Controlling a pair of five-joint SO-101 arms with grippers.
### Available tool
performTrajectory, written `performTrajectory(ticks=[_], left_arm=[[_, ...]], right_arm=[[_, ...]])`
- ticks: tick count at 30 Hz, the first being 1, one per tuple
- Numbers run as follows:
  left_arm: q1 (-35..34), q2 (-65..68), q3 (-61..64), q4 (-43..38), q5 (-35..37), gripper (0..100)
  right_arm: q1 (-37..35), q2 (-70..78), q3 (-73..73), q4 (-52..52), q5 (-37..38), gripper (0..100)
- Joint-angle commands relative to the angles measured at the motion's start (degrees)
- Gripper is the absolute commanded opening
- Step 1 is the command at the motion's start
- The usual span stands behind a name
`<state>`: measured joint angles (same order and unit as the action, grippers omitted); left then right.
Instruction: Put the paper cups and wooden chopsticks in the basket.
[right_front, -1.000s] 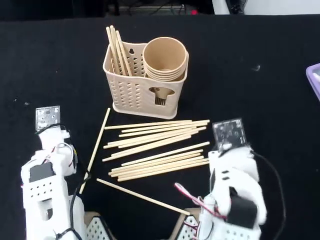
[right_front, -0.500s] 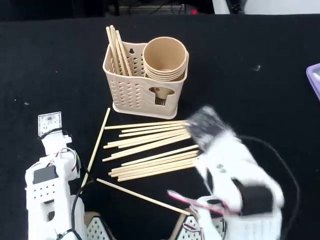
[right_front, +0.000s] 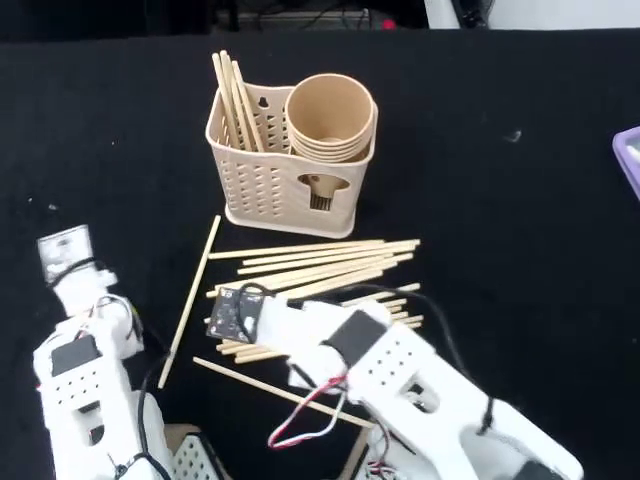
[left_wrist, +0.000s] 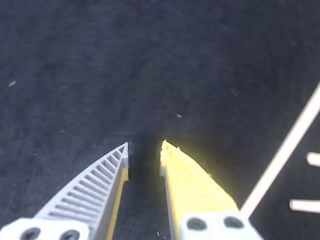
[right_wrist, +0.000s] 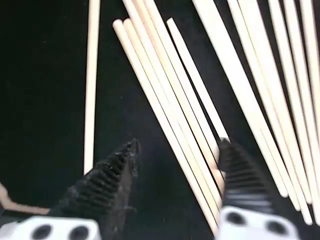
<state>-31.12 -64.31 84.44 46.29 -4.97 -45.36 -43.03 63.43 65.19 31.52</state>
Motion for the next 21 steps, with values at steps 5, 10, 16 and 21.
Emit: performTrajectory(ticks=[5, 10, 16, 21], left_arm=[[-1.63, -0.35, -1.63, -0.97, 2.11, 11], [-1.63, -0.35, -1.54, -0.97, 2.11, 11], [-1.71, -0.35, -1.54, -0.97, 2.11, 11], [-1.71, -0.35, -1.45, -0.97, 2.11, 11]], right_arm=[[-0.88, 11.74, -2.07, -4.66, 0.18, 25.7], [-1.14, 16.22, -2.68, -4.75, 0.35, 24.0], [-1.05, 16.84, -2.15, -4.31, 0.44, 24.0], [-1.14, 16.84, -1.19, -4.48, 0.53, 24.0]])
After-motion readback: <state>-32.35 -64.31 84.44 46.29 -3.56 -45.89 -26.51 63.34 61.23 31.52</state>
